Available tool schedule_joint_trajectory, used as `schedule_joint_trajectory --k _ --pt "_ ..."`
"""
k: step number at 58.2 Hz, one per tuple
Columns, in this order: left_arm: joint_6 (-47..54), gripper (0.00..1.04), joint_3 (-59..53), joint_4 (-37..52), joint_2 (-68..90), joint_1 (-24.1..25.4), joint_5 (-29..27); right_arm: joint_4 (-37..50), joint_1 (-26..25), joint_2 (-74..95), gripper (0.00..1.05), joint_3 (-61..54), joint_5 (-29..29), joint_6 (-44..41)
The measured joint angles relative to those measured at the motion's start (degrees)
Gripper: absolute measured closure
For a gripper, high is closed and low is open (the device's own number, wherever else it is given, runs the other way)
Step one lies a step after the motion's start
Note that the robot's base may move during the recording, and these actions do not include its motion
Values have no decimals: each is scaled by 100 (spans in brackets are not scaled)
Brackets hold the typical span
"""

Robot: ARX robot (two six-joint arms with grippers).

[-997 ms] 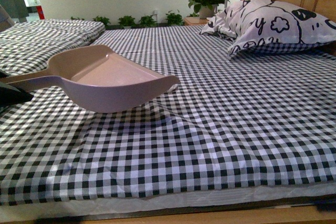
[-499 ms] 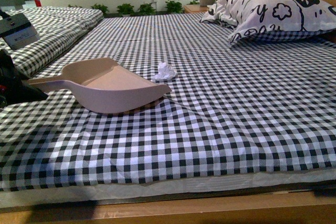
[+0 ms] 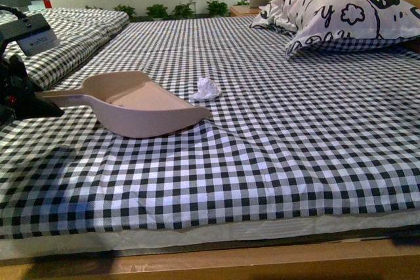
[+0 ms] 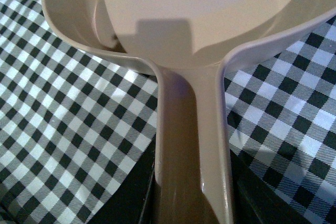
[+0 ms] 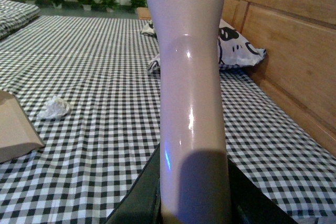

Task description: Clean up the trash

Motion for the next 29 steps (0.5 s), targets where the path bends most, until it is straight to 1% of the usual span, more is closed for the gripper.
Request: schedule_joint_trajectory --k 15,29 --pt "92 77 221 -118 168 -111 -42 0 0 0 85 0 -2 0" --pt "286 77 487 -726 269 -131 -170 0 0 0 85 0 -2 0"
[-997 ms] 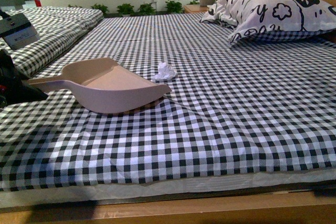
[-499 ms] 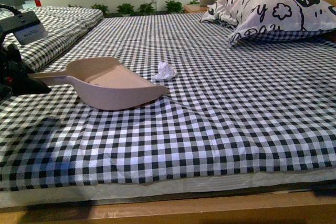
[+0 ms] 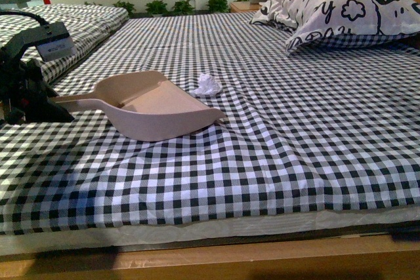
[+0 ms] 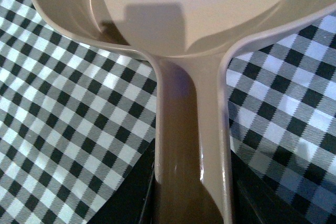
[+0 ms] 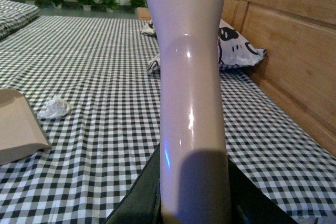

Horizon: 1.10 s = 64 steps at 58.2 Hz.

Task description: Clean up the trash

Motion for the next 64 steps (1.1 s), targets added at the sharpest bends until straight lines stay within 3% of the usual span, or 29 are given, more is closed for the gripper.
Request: schedule_joint_trajectory --k 38,47,58,64 --pt "105 77 22 -48 0 -4 -20 -48 -2 9 85 11 -22 22" --pt "120 77 24 -48 0 -9 -42 -2728 -691 1005 85 1274 -1196 903" --pt "136 77 24 -48 0 -13 -39 -2216 -1368 3152 86 2424 -1788 584" --pt "138 77 24 -48 0 -13 -39 -2055 -1467 4225 86 3097 -1773 214"
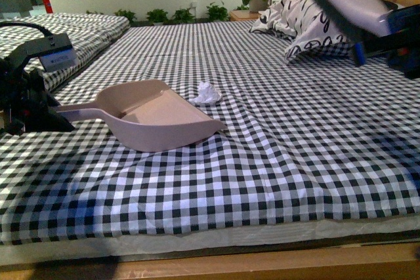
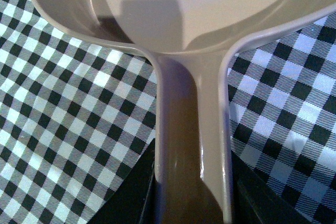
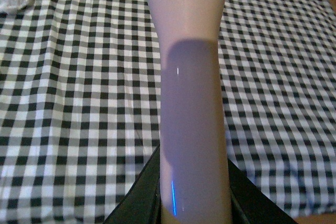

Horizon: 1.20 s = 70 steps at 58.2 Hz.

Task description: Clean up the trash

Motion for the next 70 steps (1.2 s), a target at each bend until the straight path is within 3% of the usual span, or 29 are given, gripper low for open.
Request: schedule_joint_trajectory --k 14,29,41,50,62,70 --pt "2 77 0 0 0 0 2 -26 -37 2437 86 2402 319 -1250" --pt "2 77 0 0 0 0 2 -120 -129 3971 86 4061 909 -2358" --pt "4 77 0 0 0 0 0 706 -149 4555 86 4227 1357 -3628" --pt "4 77 0 0 0 0 2 1176 -90 4955 86 4199 1344 -4634" --pt "7 77 0 0 0 0 0 841 52 5224 86 4334 1123 -4870" --pt "13 77 0 0 0 0 -2 282 166 5202 86 4465 566 -4562"
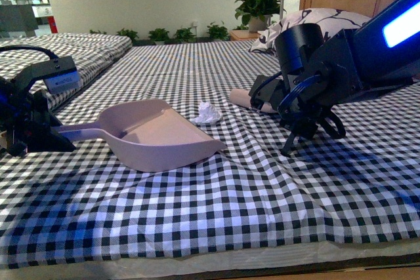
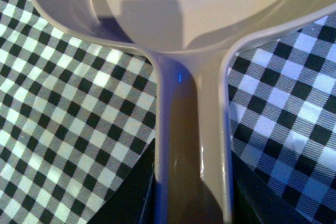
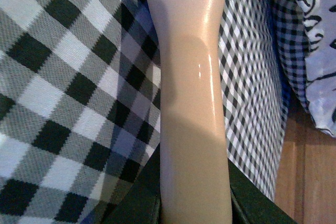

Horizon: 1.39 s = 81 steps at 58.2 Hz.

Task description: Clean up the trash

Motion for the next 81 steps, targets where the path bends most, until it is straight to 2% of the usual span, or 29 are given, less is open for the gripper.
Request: schedule_joint_trajectory --k 4,9,17,24,37,46,61,72,81 --pt "4 77 0 0 0 0 2 -286 79 -52 86 -2 -345 229" --pt "7 77 0 0 0 0 2 -688 155 -284 86 -120 -1117 566" --pt "7 77 0 0 0 0 4 -1165 177 -918 86 -540 -2800 817" --pt "7 77 0 0 0 -2 4 -1338 44 -1320 86 -645 -3405 859" --pt "11 77 0 0 0 0 2 -927 -638 -1687 86 -667 -2745 787" --pt "15 77 0 0 0 0 2 -201 -1167 -1847 86 -1099 -2024 789" --pt "0 77 -4 24 0 0 -7 737 -1582 -2658 86 -2234 -1735 1128" --pt "-977 77 -876 1847 -245 9 -76 927 -1825 -3532 86 -2887 -1749 1740" --pt "-2234 77 -1244 3139 -396 59 -435 916 -1961 -4260 86 -3327 -1904 2144"
